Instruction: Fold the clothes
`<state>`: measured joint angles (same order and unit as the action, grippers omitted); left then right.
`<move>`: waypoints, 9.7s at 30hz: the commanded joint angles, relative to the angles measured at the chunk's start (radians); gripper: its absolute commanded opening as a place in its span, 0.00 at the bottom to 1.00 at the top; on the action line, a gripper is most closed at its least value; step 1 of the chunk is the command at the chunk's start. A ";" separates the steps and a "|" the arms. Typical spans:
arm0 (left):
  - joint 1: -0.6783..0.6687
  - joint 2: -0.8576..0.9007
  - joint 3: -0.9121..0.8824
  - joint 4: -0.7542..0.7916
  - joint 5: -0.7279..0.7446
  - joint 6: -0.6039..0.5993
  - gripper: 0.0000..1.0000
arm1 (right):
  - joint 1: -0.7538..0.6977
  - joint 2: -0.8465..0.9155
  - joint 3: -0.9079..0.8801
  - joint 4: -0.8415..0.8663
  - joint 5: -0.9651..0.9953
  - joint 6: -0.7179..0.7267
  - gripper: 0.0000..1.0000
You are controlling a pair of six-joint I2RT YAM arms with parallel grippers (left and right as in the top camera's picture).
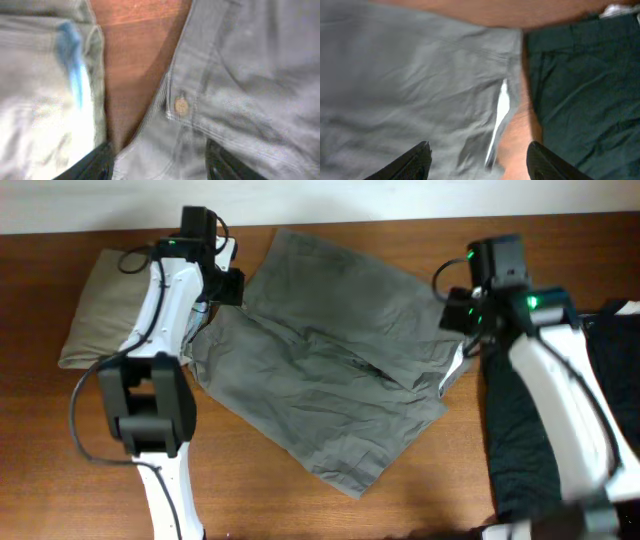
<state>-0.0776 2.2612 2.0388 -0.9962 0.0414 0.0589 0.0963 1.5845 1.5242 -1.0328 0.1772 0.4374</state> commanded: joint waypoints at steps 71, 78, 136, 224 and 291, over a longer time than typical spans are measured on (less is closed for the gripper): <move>-0.051 -0.263 -0.034 -0.388 -0.046 0.017 0.77 | -0.346 0.526 0.308 0.342 -0.582 -0.140 0.17; 0.039 -0.192 -0.291 -0.249 -0.064 -0.022 0.76 | -0.344 0.307 0.437 0.092 -0.748 -0.157 0.49; 0.120 0.132 -0.278 0.456 0.063 -0.101 0.06 | -0.257 0.343 0.275 -0.055 -0.580 -0.246 0.62; -0.011 0.132 0.632 -0.507 0.206 -0.009 0.50 | -0.182 0.711 0.158 0.686 -0.819 -0.193 0.18; -0.021 0.132 0.632 -0.475 0.206 -0.009 0.52 | -0.182 0.794 0.215 0.708 -0.673 -0.167 0.50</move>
<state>-0.0944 2.3997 2.6556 -1.4700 0.2359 0.0341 -0.1120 2.3486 1.7210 -0.3168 -0.5339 0.2729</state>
